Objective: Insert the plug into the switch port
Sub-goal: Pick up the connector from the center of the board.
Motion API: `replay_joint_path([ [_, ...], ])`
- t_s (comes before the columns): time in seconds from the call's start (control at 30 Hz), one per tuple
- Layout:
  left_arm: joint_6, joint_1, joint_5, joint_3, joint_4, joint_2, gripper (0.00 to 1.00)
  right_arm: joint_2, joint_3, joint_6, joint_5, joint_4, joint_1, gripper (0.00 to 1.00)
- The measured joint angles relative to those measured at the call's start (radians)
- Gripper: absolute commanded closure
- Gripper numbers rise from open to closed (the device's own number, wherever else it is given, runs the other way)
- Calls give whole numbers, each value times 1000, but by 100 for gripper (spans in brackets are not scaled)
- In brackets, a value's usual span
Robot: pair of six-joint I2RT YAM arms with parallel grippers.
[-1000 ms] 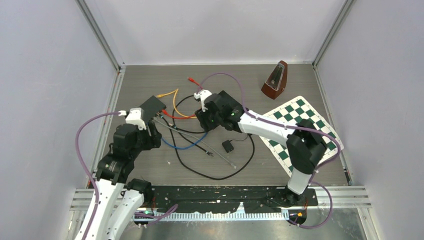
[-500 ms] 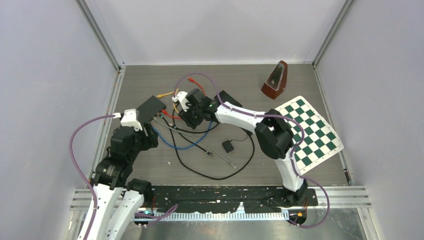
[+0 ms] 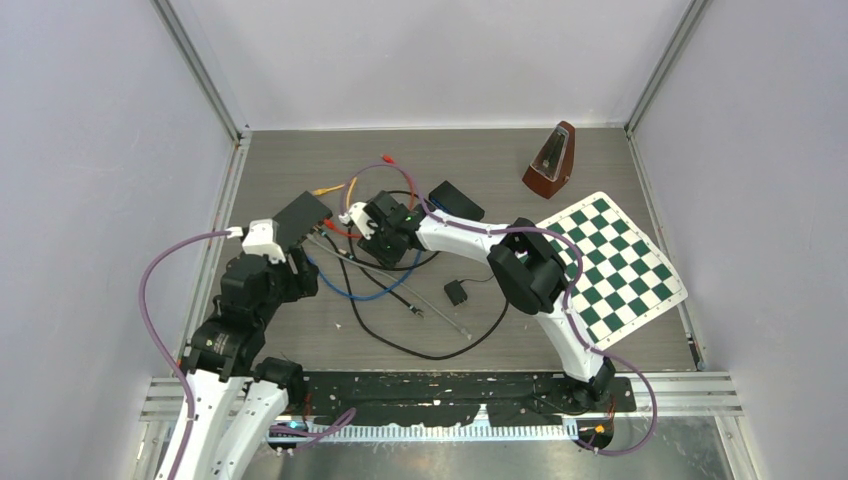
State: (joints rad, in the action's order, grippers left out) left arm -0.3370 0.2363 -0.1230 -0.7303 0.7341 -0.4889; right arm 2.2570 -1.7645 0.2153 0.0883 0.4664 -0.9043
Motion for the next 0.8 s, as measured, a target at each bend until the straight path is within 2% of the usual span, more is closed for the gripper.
replay_joint_path([
  [0.1, -6, 0, 0, 4, 0, 0, 34, 0, 1, 3, -8, -1, 0, 67],
  [0.6, -101, 0, 52, 43, -3, 1, 32, -2, 24, 22, -24, -55, 1, 56],
  [0.8, -106, 0, 71, 43, -3, -3, 31, -6, -1, 58, -7, 11, 11, 52],
])
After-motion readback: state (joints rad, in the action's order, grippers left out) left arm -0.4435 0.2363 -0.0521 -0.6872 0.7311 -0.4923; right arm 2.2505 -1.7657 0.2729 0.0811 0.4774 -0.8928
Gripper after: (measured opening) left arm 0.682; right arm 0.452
